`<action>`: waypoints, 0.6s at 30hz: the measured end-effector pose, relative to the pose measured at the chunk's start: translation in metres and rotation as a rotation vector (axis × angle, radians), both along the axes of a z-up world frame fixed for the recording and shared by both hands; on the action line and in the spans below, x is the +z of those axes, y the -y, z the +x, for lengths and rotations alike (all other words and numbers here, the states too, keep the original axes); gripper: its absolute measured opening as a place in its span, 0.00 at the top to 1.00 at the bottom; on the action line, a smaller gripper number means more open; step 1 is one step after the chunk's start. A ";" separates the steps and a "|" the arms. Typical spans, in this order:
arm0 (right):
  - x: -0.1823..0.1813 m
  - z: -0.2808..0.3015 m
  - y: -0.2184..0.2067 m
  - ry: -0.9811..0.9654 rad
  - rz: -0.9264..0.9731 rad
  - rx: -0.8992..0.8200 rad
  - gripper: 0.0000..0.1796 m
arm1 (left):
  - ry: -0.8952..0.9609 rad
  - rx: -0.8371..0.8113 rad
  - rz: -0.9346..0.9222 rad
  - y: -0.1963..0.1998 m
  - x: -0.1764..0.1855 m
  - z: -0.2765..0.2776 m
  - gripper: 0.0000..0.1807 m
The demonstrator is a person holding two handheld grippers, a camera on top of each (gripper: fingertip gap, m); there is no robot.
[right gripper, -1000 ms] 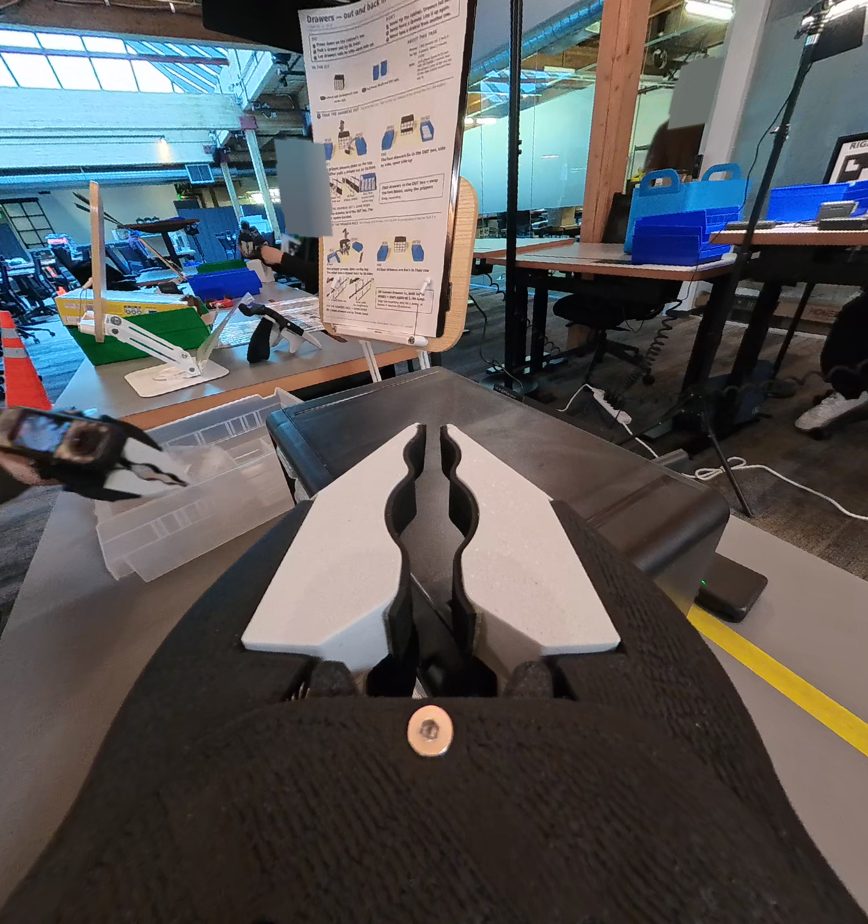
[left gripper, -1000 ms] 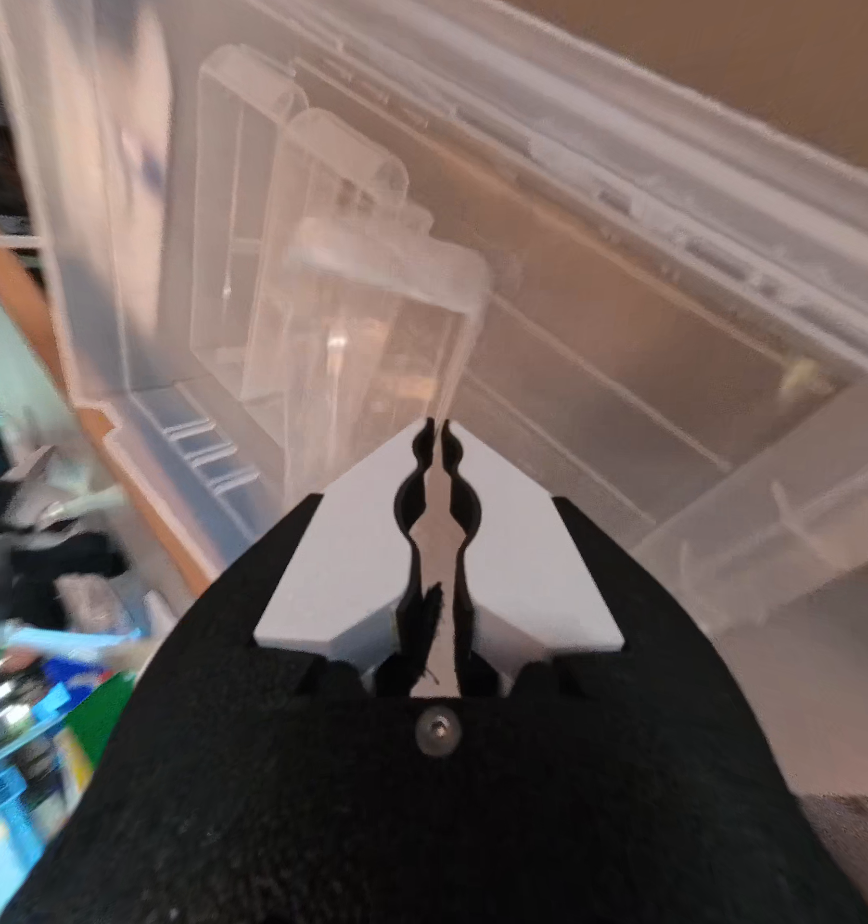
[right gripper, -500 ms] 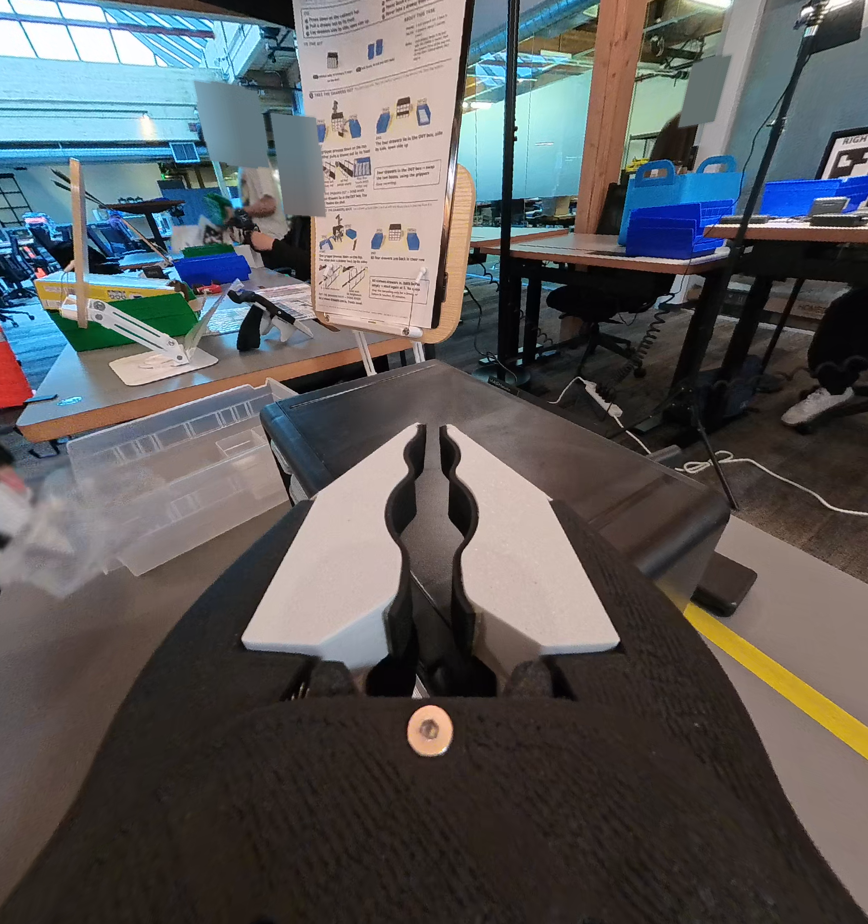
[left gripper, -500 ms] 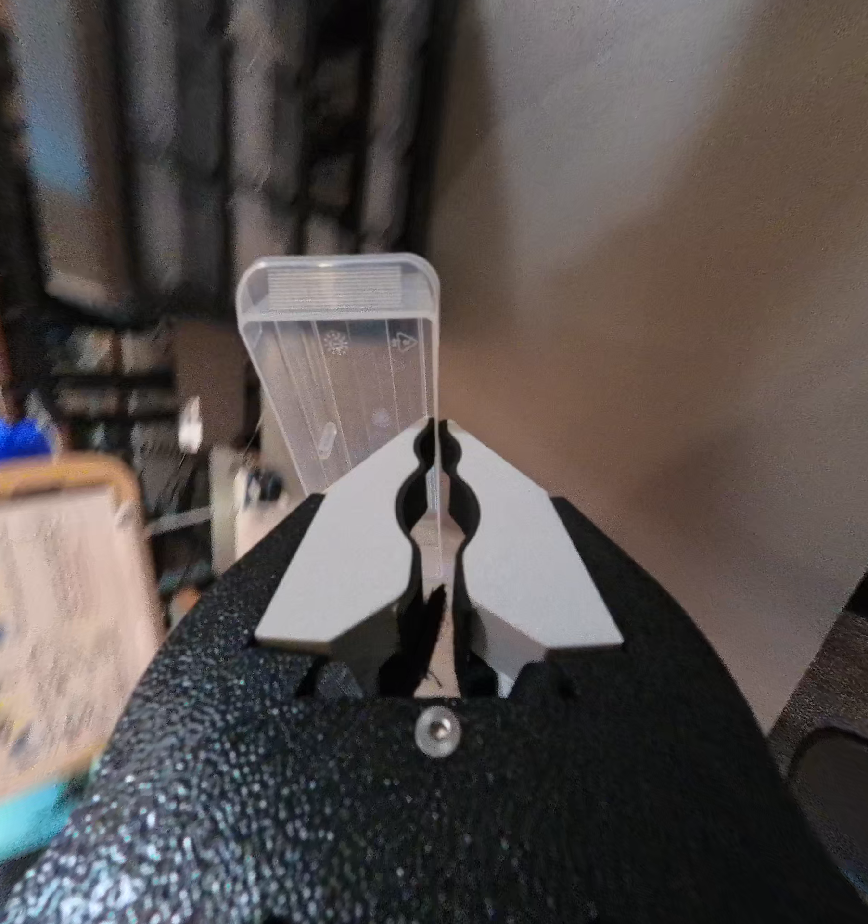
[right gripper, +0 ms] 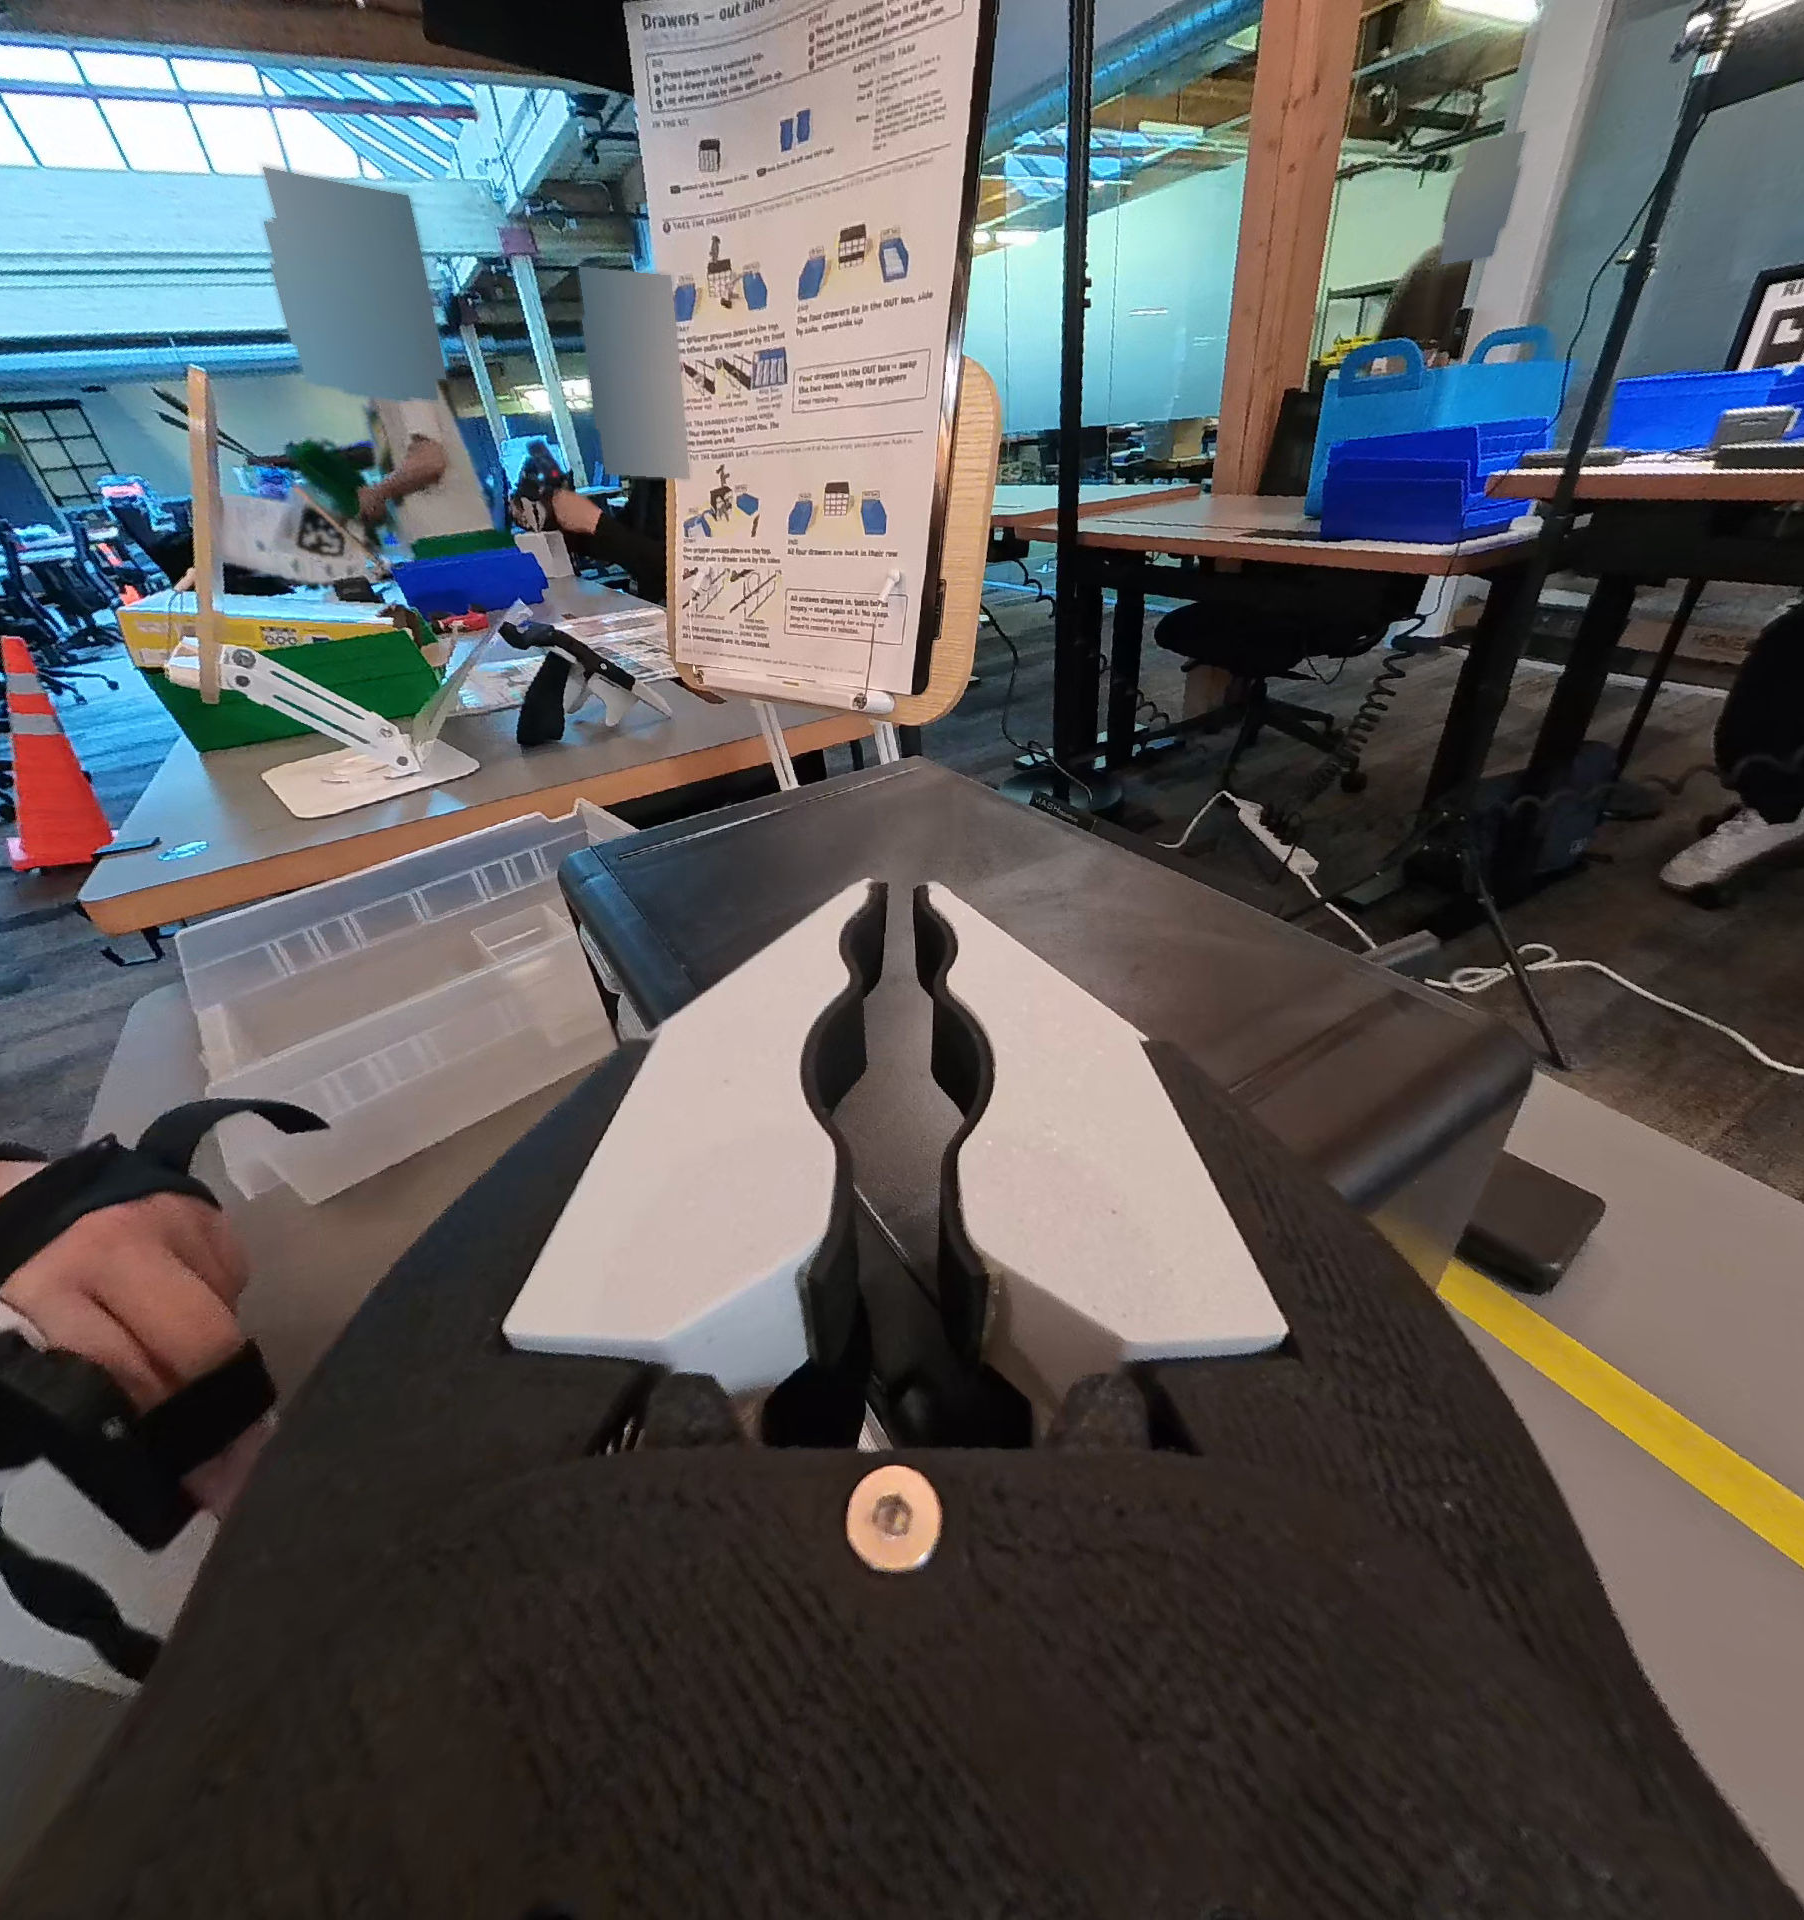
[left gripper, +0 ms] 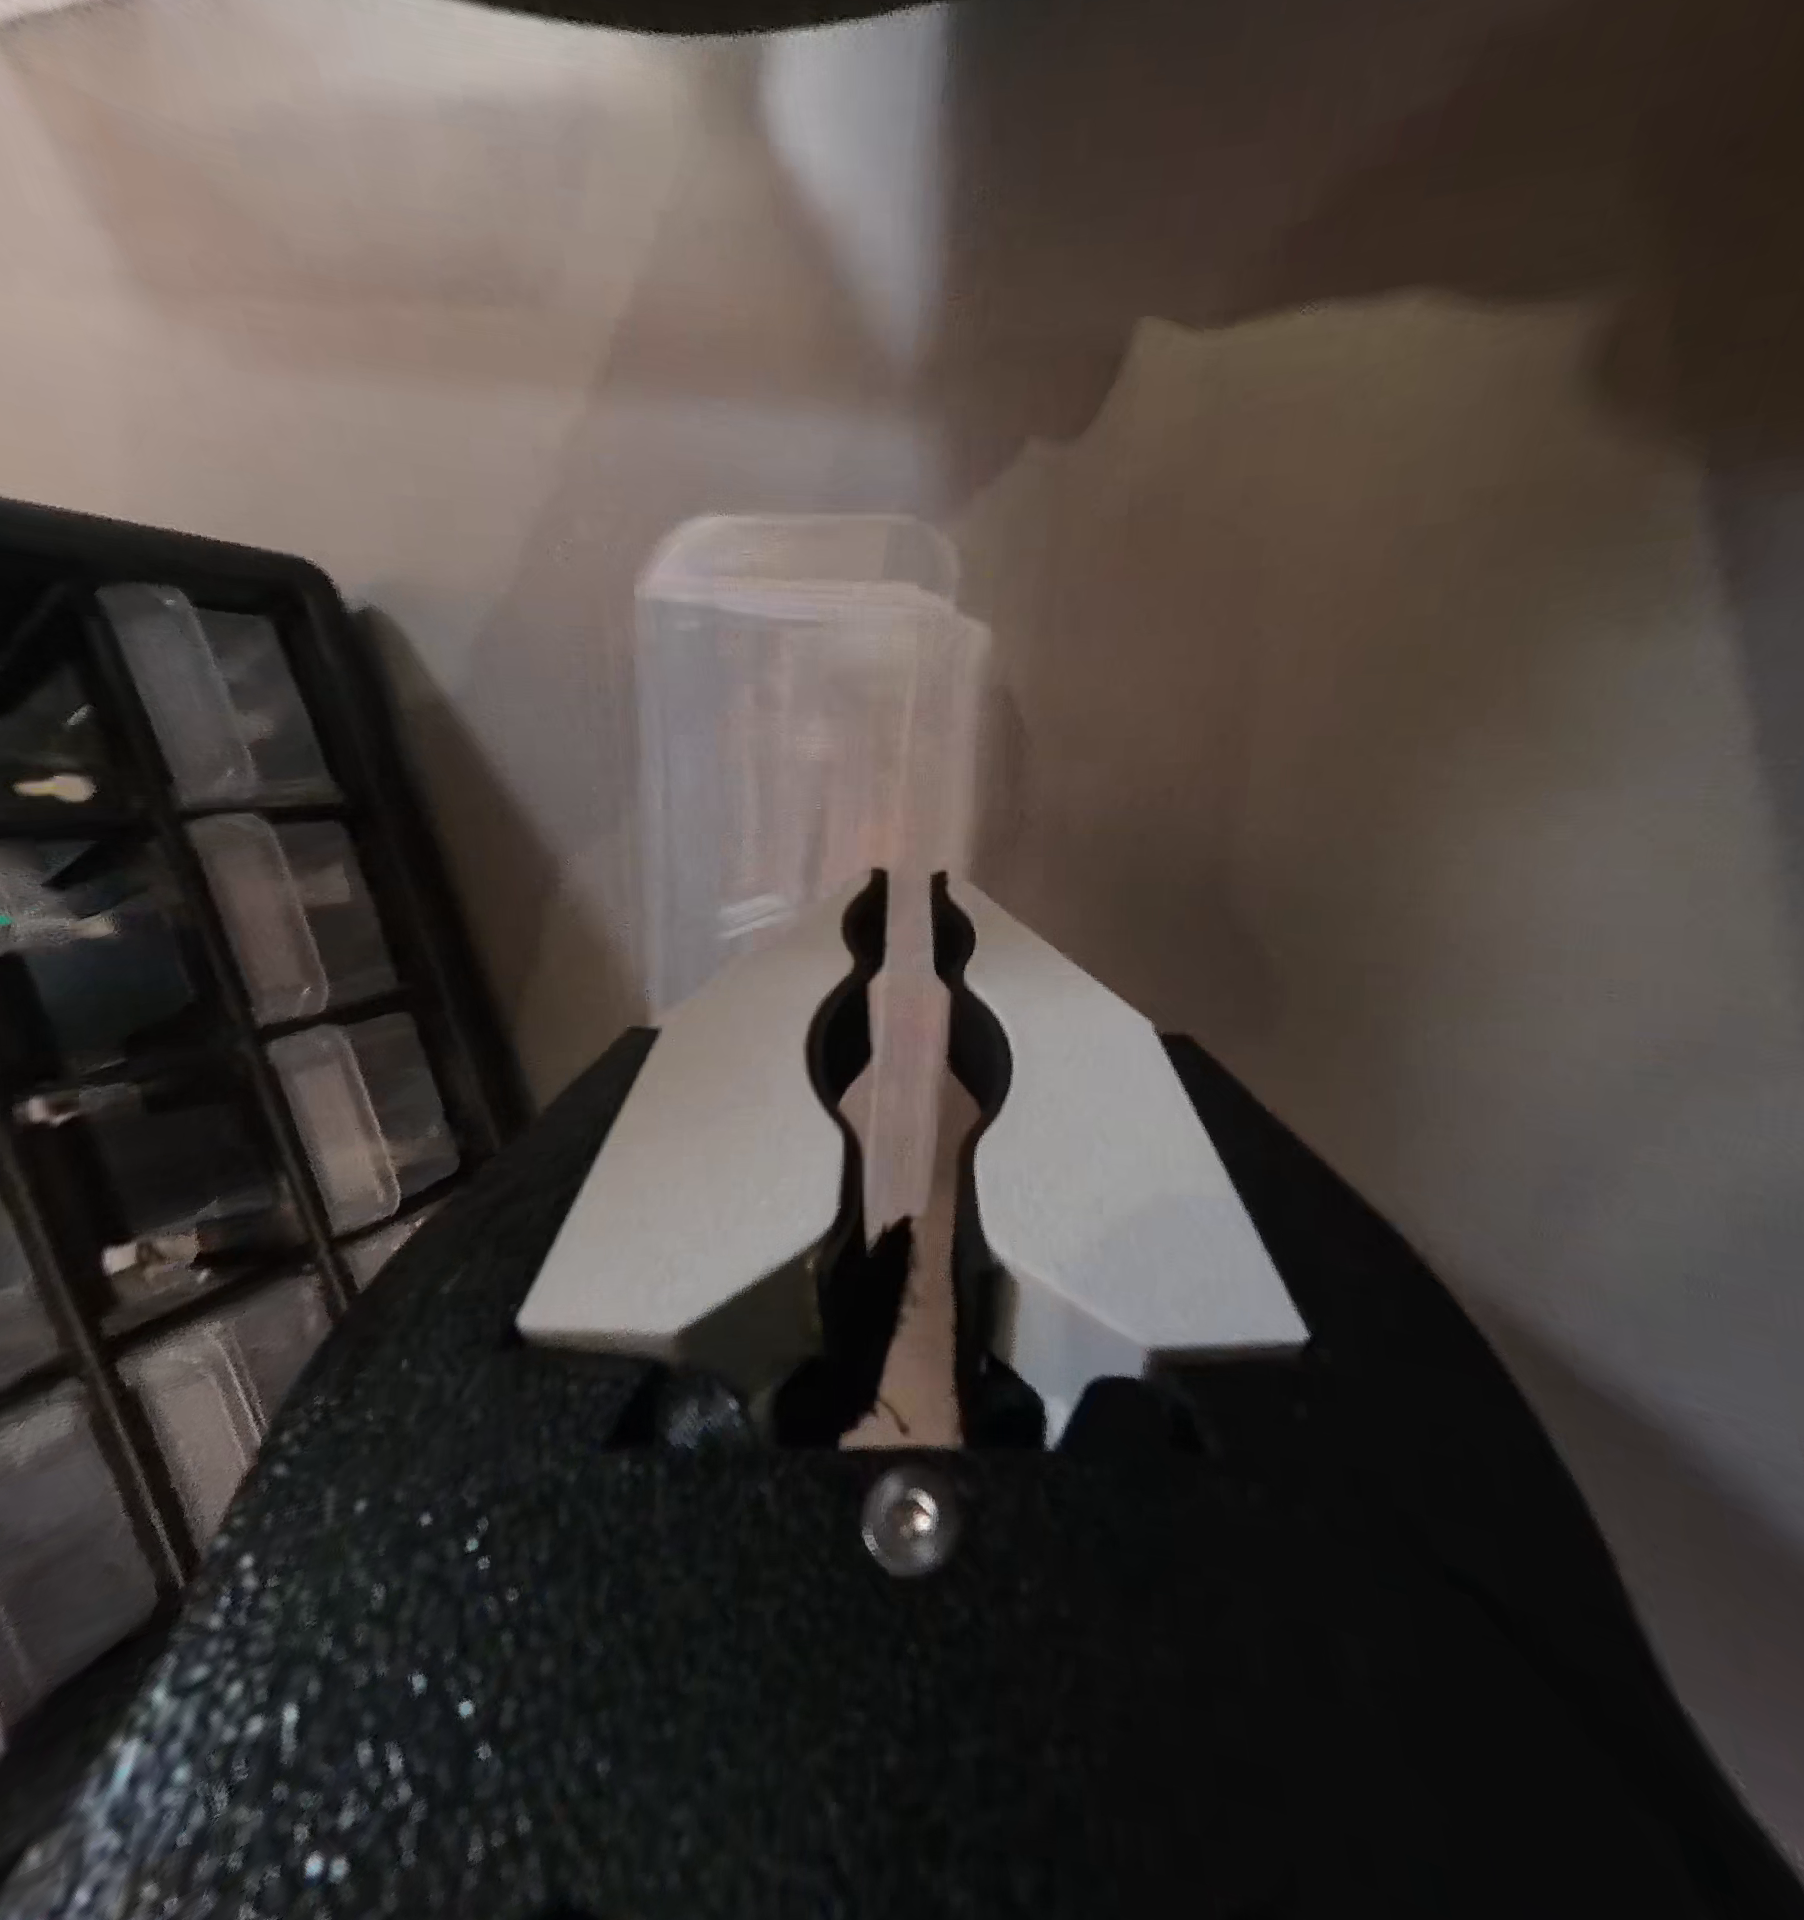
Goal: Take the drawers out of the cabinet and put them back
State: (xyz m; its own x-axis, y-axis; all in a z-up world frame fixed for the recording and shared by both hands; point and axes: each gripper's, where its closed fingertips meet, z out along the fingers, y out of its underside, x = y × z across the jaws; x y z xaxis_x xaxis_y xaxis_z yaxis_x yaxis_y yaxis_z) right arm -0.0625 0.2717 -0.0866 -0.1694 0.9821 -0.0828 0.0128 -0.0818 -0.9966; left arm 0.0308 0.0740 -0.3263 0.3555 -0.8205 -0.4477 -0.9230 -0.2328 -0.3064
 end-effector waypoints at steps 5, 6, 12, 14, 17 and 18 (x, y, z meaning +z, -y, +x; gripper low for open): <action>0.001 0.000 0.000 -0.006 -0.016 0.008 0.98 | 0.094 0.126 0.130 0.013 0.014 -0.019 0.91; 0.001 0.000 0.000 -0.007 -0.016 0.009 0.98 | 0.101 0.161 0.119 0.018 0.011 -0.026 0.93; 0.001 0.001 0.000 -0.011 -0.019 0.015 0.98 | 0.029 0.276 0.072 0.026 -0.006 -0.061 0.92; 0.001 0.001 0.000 -0.012 -0.017 0.015 0.98 | 0.019 0.304 0.114 0.017 -0.003 -0.068 0.88; 0.002 0.001 0.000 -0.017 -0.023 0.020 0.98 | -0.037 0.395 0.151 0.013 0.002 -0.089 0.78; 0.002 0.001 0.000 -0.021 -0.023 0.022 0.98 | -0.045 0.427 0.174 0.013 0.007 -0.094 0.77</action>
